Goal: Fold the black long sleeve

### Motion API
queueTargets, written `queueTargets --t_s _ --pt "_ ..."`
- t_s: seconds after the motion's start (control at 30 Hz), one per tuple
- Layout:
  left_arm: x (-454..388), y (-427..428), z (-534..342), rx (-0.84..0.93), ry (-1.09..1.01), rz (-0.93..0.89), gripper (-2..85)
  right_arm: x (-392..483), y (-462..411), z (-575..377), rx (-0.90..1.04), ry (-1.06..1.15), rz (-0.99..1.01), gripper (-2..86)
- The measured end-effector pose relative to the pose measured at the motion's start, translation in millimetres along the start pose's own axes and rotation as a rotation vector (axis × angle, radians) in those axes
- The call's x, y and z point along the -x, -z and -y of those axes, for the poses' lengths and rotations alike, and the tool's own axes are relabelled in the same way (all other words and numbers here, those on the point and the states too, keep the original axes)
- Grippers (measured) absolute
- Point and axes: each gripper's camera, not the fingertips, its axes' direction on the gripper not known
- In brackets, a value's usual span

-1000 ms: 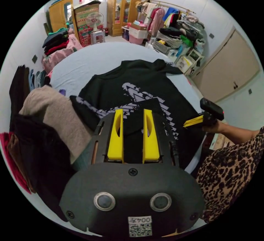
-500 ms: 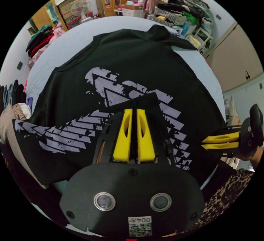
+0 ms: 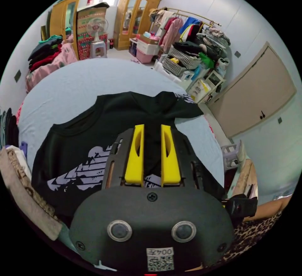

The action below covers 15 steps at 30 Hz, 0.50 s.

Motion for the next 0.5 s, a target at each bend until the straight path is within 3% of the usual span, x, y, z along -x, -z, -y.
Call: queueTargets --t_s 0.1,0.2,0.4,0.5 --pt "-6 3 -5 -0.016 -0.017 -0.017 9.8 -6 1 -1 -0.006 -0.006 0.028 4.0" --pt "-11 17 -38 -0.041 -0.075 0.08 9.6 -9 3 -1 -0.007 0.002 0.041 4.0" --pt "30 49 -150 -0.041 -0.033 0.501 9.1 -14 5 1 0.011 0.001 0.053 4.0" --pt "58 48 -186 0.063 -0.044 0.646 9.9 -17 7 2 0.013 0.0 0.056 4.0"
